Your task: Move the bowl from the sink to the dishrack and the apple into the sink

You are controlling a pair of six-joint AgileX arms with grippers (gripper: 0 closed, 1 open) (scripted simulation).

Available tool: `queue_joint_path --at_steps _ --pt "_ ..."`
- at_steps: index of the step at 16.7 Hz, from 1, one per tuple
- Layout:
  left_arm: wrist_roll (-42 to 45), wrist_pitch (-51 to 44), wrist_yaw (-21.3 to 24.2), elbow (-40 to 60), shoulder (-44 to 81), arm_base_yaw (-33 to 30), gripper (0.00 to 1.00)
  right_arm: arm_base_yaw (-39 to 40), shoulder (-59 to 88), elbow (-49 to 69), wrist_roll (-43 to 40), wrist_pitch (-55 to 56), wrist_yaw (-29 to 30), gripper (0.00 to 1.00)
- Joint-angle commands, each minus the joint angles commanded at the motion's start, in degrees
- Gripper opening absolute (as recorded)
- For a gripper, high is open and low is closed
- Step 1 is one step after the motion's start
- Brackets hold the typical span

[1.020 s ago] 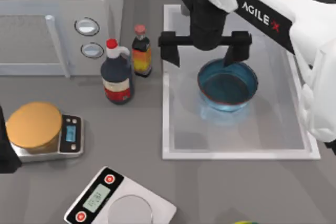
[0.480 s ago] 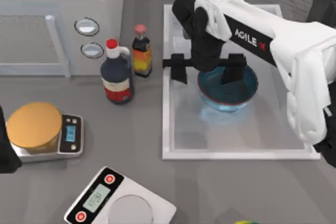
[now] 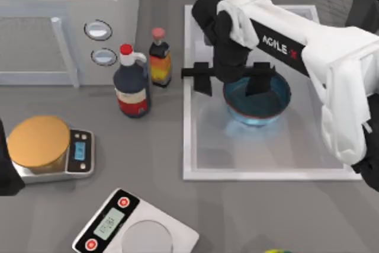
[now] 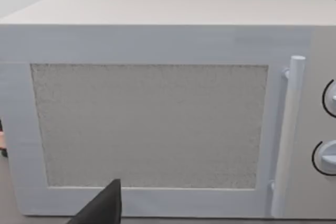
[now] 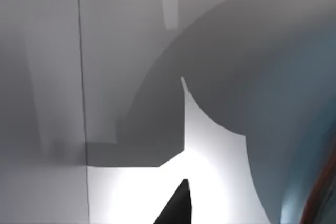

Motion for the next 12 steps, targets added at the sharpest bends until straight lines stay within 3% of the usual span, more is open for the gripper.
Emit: queue_joint_path --at_steps 10,12 --pt "0.0 0.0 0.0 0.0 0.0 0.0 1.00 0.0 0.0 0.0 0.0 0.0 0.0 0.02" --pt "0.0 0.0 0.0 0.0 0.0 0.0 1.00 0.0 0.0 0.0 0.0 0.0 0.0 0.00"
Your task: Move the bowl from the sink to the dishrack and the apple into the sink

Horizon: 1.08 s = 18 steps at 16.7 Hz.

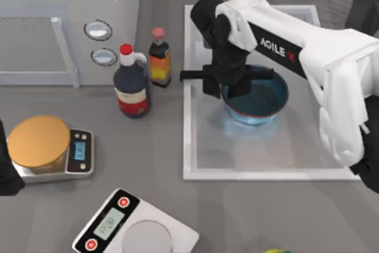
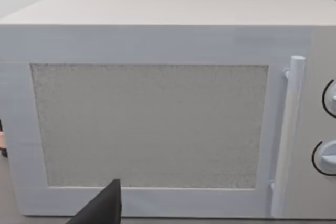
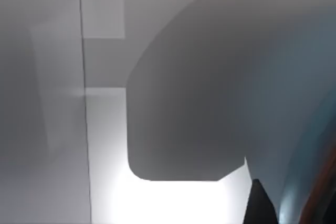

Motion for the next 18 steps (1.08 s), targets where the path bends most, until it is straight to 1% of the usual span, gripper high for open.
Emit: queue_joint_path --at_steps 8,10,14,18 --pt "0.0 0.0 0.0 0.0 0.0 0.0 1.00 -0.4 -0.5 -0.3 0.0 -0.1 0.1 0.00" --pt "0.0 0.0 0.0 0.0 0.0 0.0 1.00 -0.3 -2.2 -2.1 0.4 -2.0 0.5 0.00" --pt "0.0 0.0 0.0 0.0 0.0 0.0 1.00 3.0 -12.9 -9.8 4.4 -11.5 1.4 0.00" --pt "0.0 0.0 0.0 0.0 0.0 0.0 1.00 9.7 -31.6 -19.5 11.6 -22.3 2.1 0.00"
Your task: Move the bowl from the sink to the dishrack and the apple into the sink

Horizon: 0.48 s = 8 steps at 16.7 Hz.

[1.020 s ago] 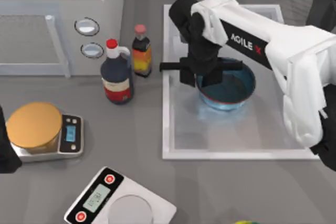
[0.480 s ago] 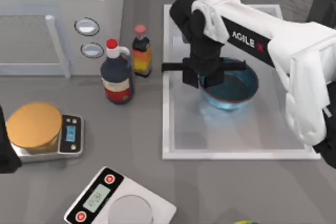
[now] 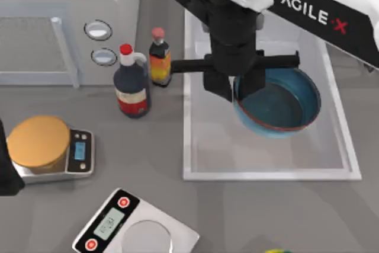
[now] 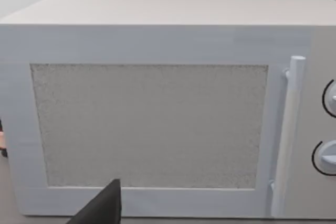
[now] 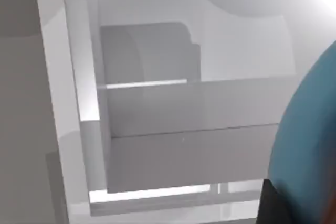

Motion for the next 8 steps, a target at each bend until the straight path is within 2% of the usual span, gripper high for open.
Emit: queue_joint_path --at_steps 4,8 --pt "0.0 0.0 0.0 0.0 0.0 0.0 1.00 8.8 -18.5 -8.7 7.9 -6.2 0.9 0.00" --pt "0.0 0.0 0.0 0.0 0.0 0.0 1.00 15.9 -29.6 -15.4 13.9 -8.1 1.3 0.00"
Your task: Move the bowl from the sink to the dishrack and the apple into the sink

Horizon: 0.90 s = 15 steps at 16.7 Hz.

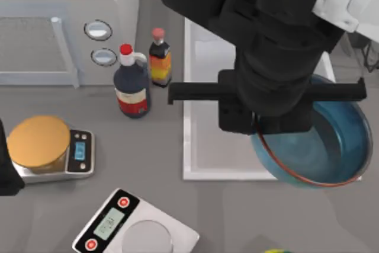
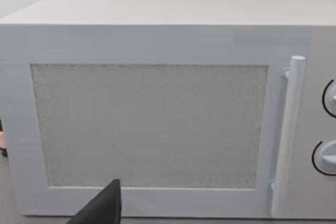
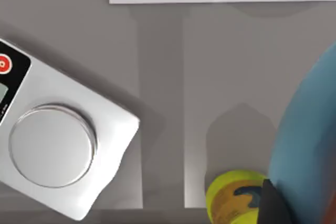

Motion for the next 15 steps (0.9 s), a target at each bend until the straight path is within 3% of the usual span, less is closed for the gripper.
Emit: queue_joint_path --at_steps 8,15 --pt "0.0 0.0 0.0 0.0 0.0 0.0 1.00 1.1 -2.3 -1.8 1.0 0.7 -0.3 0.00" --pt "0.0 0.0 0.0 0.0 0.0 0.0 1.00 -13.4 -7.6 -6.8 -13.7 20.6 -8.3 0.00"
